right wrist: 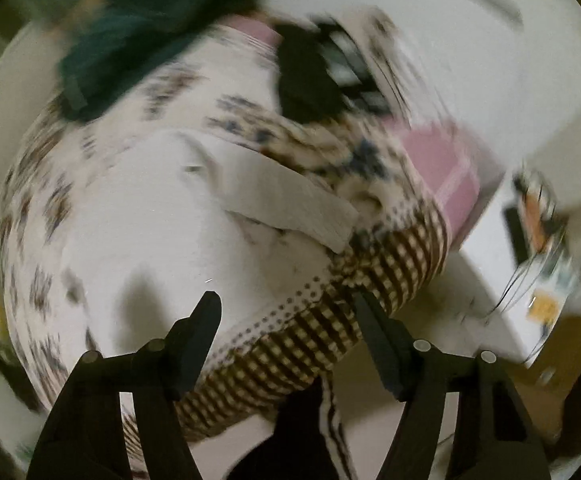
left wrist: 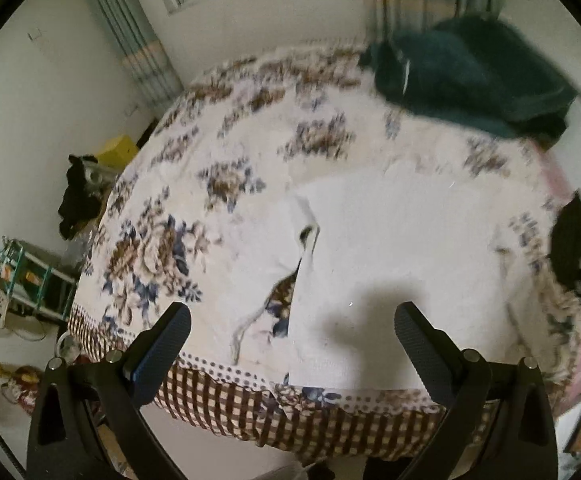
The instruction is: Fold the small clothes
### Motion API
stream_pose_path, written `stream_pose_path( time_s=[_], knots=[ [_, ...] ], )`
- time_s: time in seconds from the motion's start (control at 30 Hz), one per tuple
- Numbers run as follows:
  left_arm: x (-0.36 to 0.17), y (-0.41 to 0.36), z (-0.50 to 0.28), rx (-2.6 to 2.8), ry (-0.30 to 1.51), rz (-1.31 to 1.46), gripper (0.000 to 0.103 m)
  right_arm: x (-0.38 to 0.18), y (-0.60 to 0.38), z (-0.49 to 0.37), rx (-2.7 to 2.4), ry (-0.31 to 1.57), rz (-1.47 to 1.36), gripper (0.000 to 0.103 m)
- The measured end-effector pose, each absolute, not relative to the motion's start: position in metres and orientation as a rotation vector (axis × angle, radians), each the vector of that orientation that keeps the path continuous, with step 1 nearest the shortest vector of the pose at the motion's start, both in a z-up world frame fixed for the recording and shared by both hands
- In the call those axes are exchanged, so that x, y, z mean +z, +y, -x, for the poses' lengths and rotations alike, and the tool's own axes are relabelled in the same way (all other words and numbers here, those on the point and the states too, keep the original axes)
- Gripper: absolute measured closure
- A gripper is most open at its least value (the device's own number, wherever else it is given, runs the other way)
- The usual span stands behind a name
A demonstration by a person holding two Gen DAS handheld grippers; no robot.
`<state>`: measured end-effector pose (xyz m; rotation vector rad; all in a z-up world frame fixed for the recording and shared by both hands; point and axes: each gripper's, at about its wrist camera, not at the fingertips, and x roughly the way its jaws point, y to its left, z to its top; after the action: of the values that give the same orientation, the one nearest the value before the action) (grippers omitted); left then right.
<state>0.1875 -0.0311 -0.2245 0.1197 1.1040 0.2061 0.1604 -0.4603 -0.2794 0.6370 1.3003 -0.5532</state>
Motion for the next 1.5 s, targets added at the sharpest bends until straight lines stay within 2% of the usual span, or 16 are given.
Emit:
stream_pose_path(
  time_s=[0.27, 0.37, 0.47, 0.5, 0.53, 0.57, 0.6, 0.87, 0.93, 0.97, 1.0, 1.03, 1.17, 1.3, 1.4, 1.5],
  knots=[
    [-0.353, -0.068, -0.239, 0.327, 1.279, -0.179, 0.000, -0.524, -0.605, -0.181, -0.721, 1.431, -1.028, 0.030],
    [-0.392, -0.082, -0.256, 0.337, 1.323, -0.213, 0.000, -0.594, -0.621, -0.180, -0.744, 1.398, -1.218, 0.031],
    [-0.423, -0.096, -0.269, 0.333, 1.357, -0.239, 0.000, -0.631, -0.622, -0.182, -0.701, 1.319, -1.399, 0.031],
    [-0.435, -0.102, -0.275, 0.330, 1.365, -0.260, 0.000, -0.636, -0.620, -0.185, -0.692, 1.304, -1.404, 0.037],
    [-0.442, -0.106, -0.279, 0.325, 1.367, -0.279, 0.000, -0.634, -0.618, -0.190, -0.698, 1.291, -1.369, 0.048],
    [-0.451, -0.112, -0.284, 0.315, 1.368, -0.297, 0.000, -0.632, -0.617, -0.192, -0.695, 1.288, -1.340, 0.086],
    [-0.458, -0.117, -0.287, 0.306, 1.368, -0.306, 0.000, -0.629, -0.616, -0.195, -0.665, 1.289, -1.326, 0.095],
    [-0.501, -0.149, -0.306, 0.191, 1.377, -0.285, 0.000, -0.550, -0.709, -0.182, -0.770, 1.132, -1.115, 0.095],
    [-0.514, -0.158, -0.309, 0.158, 1.386, -0.270, 0.000, -0.539, -0.732, -0.189, -0.780, 1.145, -1.035, 0.090],
    [-0.520, -0.162, -0.311, 0.147, 1.395, -0.270, 0.000, -0.541, -0.742, -0.194, -0.764, 1.166, -1.024, 0.073],
    [-0.528, -0.166, -0.312, 0.137, 1.405, -0.273, 0.000, -0.544, -0.751, -0.199, -0.764, 1.194, -1.021, 0.049],
    [-0.532, -0.168, -0.312, 0.131, 1.410, -0.271, 0.000, -0.544, -0.760, -0.197, -0.773, 1.201, -1.031, 0.043],
    [-0.550, -0.176, -0.310, 0.102, 1.403, -0.263, 0.000, -0.555, -0.759, -0.160, -0.829, 1.102, -1.203, 0.041],
    [-0.570, -0.172, -0.307, 0.097, 1.422, -0.254, 0.000, -0.602, -0.742, -0.136, -0.711, 0.962, -1.495, 0.040],
    [-0.581, -0.166, -0.306, 0.087, 1.441, -0.215, 0.000, -0.632, -0.741, -0.139, -0.724, 0.855, -1.582, 0.039],
    [-0.583, -0.163, -0.309, 0.075, 1.437, -0.190, 0.000, -0.636, -0.750, -0.142, -0.797, 0.682, -1.625, 0.041]
  ],
)
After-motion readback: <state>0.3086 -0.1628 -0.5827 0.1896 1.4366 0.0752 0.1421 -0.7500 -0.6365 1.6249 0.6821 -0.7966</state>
